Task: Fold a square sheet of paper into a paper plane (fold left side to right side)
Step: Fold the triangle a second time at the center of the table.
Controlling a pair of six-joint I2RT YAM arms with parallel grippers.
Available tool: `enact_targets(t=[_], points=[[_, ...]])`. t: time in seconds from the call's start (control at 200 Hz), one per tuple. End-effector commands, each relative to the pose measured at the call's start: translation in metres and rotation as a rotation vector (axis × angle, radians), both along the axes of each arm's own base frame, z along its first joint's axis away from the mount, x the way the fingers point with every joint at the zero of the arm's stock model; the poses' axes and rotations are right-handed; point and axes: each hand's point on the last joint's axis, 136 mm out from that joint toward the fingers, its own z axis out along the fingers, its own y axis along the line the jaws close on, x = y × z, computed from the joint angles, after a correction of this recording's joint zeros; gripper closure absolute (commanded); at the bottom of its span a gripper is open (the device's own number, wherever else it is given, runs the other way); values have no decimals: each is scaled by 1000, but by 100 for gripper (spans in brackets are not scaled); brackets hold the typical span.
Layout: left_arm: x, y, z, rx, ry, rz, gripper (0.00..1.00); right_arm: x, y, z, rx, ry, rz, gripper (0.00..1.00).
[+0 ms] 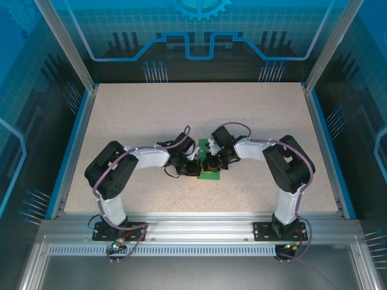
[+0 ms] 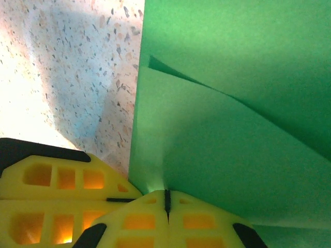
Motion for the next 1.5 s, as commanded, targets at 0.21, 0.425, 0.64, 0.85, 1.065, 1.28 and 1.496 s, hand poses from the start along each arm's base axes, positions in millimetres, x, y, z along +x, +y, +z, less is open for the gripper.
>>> enact_targets(t=[0.21, 0.425, 0.64, 0.85, 1.065, 1.28, 1.496], points=[[-17, 23, -38, 148, 55, 8, 100, 1, -26, -23, -120, 44, -1, 99], [-18, 24, -39, 150, 61, 9, 100, 8, -38, -21, -123, 42, -15, 99], [-19, 25, -39, 150, 62, 9, 100, 16, -50, -21, -123, 44, -36, 99], [-20, 25, -40, 150, 63, 10, 100, 24, -68, -20, -138, 44, -54, 98], [-20, 25, -40, 150, 66, 11, 100, 34, -89, -19, -144, 46, -88, 98], [-20, 26, -40, 151, 65, 13, 100, 43, -108, -20, -144, 58, -120, 98], [-19, 25, -39, 149, 63, 14, 100, 51, -121, -19, -97, 70, -158, 98]])
